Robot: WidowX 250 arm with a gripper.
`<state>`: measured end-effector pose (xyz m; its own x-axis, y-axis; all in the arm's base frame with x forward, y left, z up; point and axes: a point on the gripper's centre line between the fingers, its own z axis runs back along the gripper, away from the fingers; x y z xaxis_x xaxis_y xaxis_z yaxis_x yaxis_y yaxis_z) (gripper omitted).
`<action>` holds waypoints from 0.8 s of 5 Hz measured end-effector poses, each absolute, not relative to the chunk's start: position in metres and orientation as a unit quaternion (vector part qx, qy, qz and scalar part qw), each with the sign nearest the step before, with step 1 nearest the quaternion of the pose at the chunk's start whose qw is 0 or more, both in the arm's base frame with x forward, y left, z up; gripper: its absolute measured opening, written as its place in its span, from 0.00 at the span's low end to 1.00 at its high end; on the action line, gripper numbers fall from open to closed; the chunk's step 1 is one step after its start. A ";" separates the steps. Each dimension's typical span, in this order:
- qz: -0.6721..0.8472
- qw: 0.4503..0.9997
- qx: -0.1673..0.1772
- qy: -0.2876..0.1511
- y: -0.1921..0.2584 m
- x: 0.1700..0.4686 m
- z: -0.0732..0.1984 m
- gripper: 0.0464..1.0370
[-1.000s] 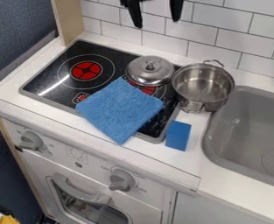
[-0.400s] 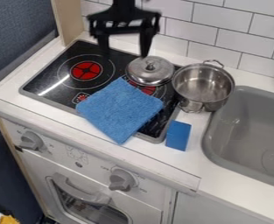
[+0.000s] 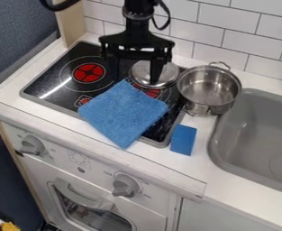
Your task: Take the towel and put it on the left side of the burner
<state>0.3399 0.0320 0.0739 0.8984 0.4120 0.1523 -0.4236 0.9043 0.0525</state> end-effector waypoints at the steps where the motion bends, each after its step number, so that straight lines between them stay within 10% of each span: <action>1: 0.215 0.975 0.042 -0.044 0.030 0.340 0.050 0.96; 4: 0.220 0.973 0.064 -0.030 0.045 0.348 0.025 0.96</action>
<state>0.3479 0.0446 0.0248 0.9013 0.4244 0.0864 -0.4321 0.8949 0.1119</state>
